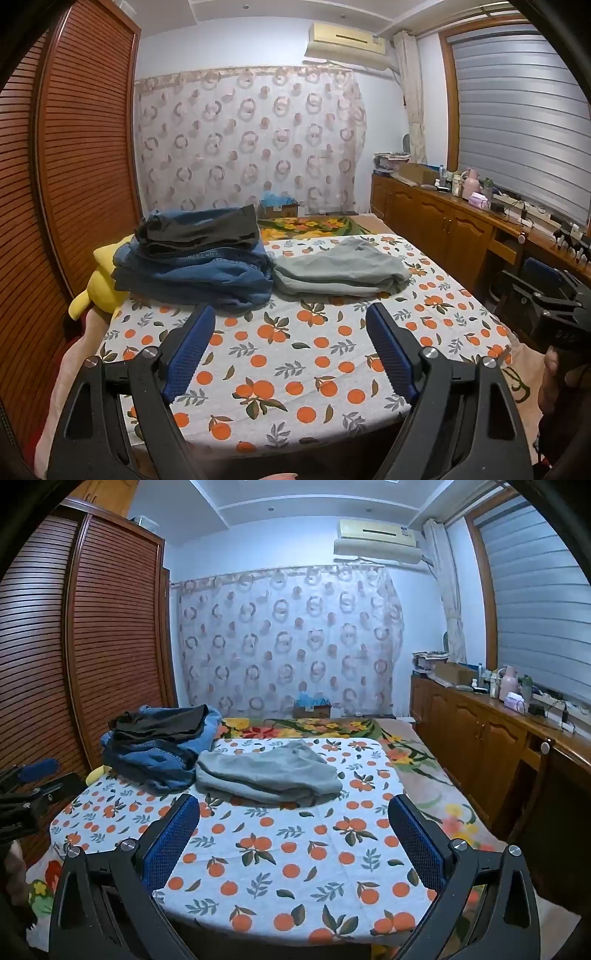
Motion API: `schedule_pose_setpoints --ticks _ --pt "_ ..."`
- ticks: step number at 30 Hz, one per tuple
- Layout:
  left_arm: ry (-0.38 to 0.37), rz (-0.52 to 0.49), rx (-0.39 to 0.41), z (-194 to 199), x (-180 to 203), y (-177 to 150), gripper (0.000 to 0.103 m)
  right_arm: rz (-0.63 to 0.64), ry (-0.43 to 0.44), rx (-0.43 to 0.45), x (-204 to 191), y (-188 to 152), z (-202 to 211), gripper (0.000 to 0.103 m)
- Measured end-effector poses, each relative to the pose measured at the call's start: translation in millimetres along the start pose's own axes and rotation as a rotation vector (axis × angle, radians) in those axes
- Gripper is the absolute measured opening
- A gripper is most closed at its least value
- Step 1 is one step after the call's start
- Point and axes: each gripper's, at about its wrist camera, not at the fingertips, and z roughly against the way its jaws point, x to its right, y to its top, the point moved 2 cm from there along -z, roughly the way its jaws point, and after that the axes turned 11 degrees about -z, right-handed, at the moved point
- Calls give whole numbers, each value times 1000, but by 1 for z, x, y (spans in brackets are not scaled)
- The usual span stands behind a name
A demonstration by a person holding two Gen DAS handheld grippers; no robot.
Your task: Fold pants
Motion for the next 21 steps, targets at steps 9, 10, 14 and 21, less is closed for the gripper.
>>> schedule_pose_setpoints --ticks 9,10,14,21 --pt "4 -4 5 0 0 0 84 4 11 15 -1 0 2 102" --pt "3 -5 4 0 0 0 84 5 12 17 1 1 2 102" --pt "2 -3 6 0 0 0 84 11 15 24 0 1 3 102" --pt "4 -4 9 0 0 0 84 1 12 10 0 0 2 102"
